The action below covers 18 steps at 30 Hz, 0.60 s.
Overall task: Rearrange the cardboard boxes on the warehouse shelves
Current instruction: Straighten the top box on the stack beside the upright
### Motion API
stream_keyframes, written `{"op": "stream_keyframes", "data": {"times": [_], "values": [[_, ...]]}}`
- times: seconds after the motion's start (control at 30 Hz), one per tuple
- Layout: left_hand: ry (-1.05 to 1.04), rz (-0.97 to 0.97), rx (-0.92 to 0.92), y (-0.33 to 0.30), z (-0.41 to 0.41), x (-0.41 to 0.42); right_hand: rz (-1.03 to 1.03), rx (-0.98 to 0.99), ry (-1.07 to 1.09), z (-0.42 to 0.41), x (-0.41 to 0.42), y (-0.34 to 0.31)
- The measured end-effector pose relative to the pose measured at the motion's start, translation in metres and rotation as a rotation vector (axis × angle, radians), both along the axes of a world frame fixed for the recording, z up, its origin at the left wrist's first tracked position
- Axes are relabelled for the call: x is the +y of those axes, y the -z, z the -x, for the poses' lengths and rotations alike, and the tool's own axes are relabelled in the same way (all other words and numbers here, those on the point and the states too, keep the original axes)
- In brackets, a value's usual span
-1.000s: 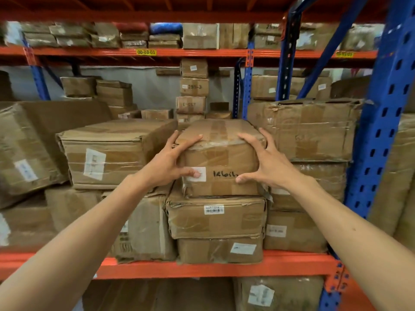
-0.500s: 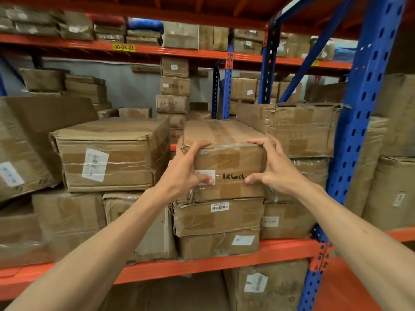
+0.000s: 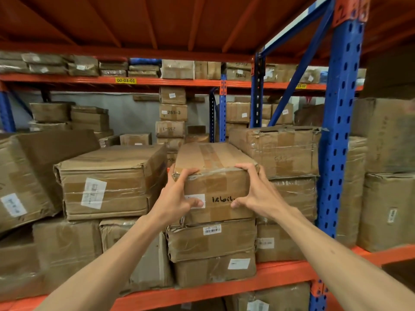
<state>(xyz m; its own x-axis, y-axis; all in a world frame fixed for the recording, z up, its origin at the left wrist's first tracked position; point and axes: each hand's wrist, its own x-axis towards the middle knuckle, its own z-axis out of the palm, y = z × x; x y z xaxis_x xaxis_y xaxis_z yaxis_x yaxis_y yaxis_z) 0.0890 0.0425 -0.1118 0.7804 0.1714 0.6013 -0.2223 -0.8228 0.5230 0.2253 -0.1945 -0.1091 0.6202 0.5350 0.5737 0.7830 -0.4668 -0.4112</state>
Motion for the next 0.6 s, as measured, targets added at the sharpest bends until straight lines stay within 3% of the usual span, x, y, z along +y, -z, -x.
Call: {"op": "stream_keyframes", "data": {"times": [0.23,0.6], "values": [[-0.070,-0.044,-0.235,-0.014,0.006,0.004,-0.029,-0.178,-0.079,-0.006,0.007,-0.037],[-0.128,-0.282,-0.371,-0.184,-0.007,-0.020,-0.228,-0.363,-0.147,-0.031,-0.016,-0.187]]}}
